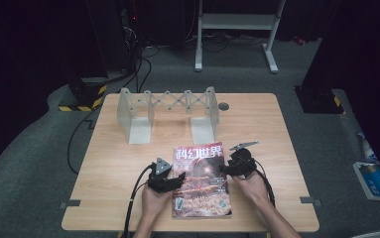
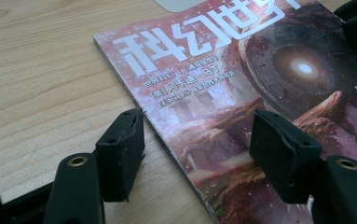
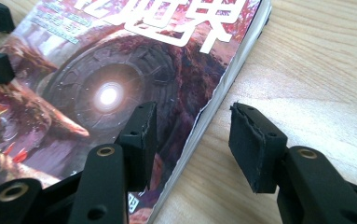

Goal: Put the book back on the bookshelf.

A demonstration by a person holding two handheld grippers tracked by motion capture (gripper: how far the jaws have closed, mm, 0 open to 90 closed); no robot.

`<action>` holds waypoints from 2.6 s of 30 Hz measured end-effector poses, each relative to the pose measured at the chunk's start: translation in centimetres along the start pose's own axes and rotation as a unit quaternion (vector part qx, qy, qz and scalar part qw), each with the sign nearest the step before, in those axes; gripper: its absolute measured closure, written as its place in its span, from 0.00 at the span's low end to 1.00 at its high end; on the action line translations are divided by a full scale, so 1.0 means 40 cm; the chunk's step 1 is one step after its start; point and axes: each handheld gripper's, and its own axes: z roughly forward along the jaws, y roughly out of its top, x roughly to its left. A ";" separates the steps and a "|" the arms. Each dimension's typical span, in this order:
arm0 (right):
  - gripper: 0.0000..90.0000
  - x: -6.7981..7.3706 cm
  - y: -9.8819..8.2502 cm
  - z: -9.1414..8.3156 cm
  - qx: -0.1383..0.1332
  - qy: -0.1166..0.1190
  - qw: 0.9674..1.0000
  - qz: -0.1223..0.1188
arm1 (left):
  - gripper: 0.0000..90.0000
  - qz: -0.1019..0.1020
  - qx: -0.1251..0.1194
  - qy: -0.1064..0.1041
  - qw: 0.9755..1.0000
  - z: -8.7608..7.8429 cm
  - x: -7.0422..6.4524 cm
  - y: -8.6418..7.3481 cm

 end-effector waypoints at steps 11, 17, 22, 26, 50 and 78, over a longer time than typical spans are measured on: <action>0.53 0.001 0.031 0.024 0.010 -0.008 1.000 -0.003 | 0.40 -0.002 -0.001 -0.002 1.000 0.001 -0.001 0.000; 0.52 0.006 0.044 0.032 0.020 -0.011 1.000 -0.006 | 0.40 -0.001 -0.001 -0.003 1.000 0.001 -0.001 0.000; 0.48 0.004 0.051 0.039 0.027 -0.008 1.000 -0.001 | 0.40 0.000 -0.001 -0.003 1.000 0.001 -0.001 0.000; 0.46 0.005 0.054 0.042 0.029 -0.008 1.000 -0.002 | 0.40 0.000 -0.001 -0.004 1.000 0.001 -0.001 0.000; 0.40 0.028 0.056 0.057 0.026 -0.015 0.999 -0.025 | 0.42 0.009 -0.003 -0.008 1.000 0.004 -0.005 0.000; 0.44 0.046 0.046 0.030 0.015 0.022 0.999 -0.030 | 0.42 0.010 -0.004 -0.004 1.000 0.005 -0.008 0.000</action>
